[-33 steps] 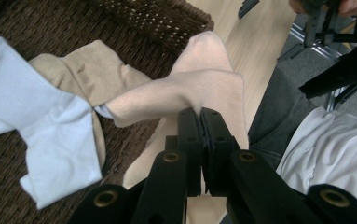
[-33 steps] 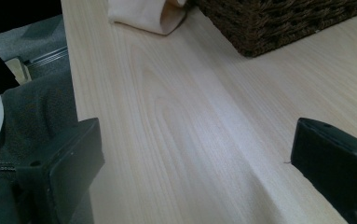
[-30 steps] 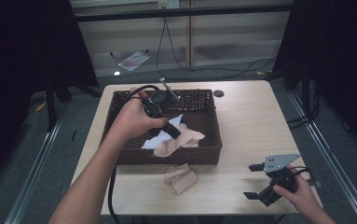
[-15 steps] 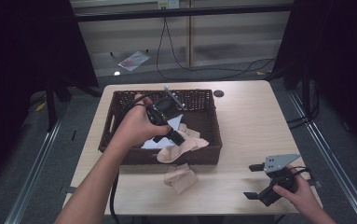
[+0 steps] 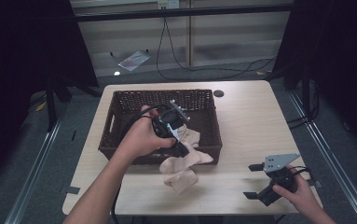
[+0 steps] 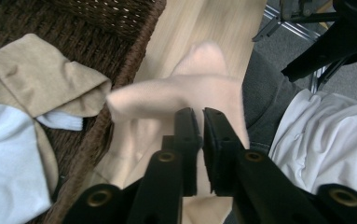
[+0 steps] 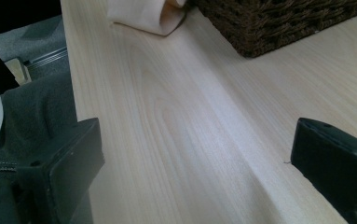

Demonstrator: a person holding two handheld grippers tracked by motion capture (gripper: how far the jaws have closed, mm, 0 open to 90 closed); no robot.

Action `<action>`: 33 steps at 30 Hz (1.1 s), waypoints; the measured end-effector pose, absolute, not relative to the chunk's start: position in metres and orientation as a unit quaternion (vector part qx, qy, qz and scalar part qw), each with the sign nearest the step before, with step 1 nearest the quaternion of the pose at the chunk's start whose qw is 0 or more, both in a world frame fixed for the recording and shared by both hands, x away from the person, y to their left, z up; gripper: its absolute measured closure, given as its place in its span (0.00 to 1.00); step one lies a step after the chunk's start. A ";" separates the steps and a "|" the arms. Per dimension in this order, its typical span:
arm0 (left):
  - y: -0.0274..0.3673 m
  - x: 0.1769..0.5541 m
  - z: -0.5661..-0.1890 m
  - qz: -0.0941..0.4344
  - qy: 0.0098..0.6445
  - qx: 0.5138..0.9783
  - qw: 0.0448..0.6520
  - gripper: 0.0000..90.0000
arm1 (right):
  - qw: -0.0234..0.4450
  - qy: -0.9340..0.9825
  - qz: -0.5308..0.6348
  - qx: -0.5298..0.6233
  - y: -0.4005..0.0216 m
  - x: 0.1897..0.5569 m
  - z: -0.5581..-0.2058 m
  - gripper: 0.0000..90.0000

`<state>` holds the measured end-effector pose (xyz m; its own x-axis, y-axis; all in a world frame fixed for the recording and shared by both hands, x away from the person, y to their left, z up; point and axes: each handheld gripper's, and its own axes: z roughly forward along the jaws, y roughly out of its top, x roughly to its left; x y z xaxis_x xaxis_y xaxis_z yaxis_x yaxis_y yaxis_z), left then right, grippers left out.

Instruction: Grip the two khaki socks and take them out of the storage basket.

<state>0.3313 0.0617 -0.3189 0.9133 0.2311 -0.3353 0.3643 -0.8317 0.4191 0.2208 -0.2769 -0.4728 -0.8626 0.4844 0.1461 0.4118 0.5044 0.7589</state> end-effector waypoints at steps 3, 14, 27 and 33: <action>0.061 0.330 -0.326 -0.134 0.165 0.948 0.239 0.64 | 0.040 0.867 0.422 0.261 -0.276 0.219 -0.473 0.02; 0.068 0.321 -0.351 -0.101 0.170 0.951 0.239 0.23 | 0.044 0.865 0.426 0.261 -0.278 0.220 -0.472 0.02; 0.078 0.305 -0.381 -0.076 0.175 0.949 0.250 0.18 | 0.043 0.866 0.424 0.260 -0.277 0.219 -0.473 0.02; 0.075 0.295 -0.401 -0.066 0.157 0.953 0.252 0.18 | 0.042 0.867 0.423 0.260 -0.277 0.219 -0.473 0.02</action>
